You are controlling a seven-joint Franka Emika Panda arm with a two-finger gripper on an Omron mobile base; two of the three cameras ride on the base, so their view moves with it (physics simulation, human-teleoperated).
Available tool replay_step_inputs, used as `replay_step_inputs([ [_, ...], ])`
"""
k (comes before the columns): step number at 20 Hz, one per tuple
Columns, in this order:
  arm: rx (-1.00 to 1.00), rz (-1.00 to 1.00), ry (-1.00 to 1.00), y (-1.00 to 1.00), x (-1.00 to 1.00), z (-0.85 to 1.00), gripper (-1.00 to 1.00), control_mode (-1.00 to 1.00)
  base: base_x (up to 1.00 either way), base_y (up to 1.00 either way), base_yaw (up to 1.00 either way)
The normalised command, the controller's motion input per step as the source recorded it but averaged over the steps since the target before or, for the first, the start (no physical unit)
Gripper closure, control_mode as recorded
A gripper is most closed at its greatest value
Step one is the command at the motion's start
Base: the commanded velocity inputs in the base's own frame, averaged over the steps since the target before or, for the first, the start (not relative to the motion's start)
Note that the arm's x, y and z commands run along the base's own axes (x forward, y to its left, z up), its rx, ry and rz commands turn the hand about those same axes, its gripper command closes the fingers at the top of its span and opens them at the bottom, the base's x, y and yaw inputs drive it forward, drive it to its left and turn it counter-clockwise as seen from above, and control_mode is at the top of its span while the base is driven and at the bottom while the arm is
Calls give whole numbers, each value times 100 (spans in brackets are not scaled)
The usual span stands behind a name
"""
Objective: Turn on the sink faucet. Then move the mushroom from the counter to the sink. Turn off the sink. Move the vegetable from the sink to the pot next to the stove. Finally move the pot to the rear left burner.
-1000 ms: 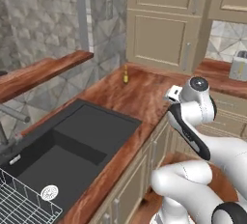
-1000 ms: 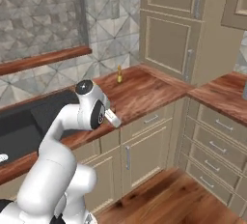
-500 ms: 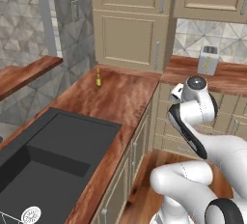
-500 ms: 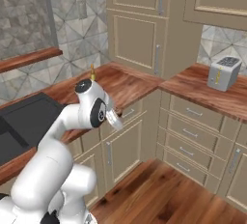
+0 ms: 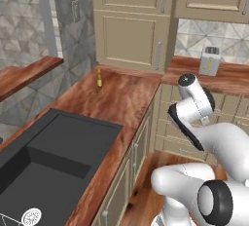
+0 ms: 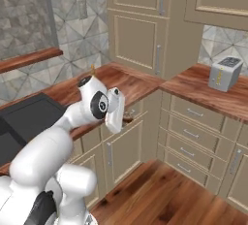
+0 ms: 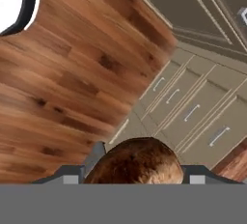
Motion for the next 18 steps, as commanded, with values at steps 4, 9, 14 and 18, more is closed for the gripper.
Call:
replay_step_inputs([
  [4,4,-25,0,-23,0,0,100,100,0,-29,-24],
  [9,0,0,0,0,0,0,100,100,0,-67,-46],
  [14,0,0,0,0,0,0,100,100,-6,-62,-43],
  [18,0,0,0,0,0,0,100,100,-8,-42,-42],
])
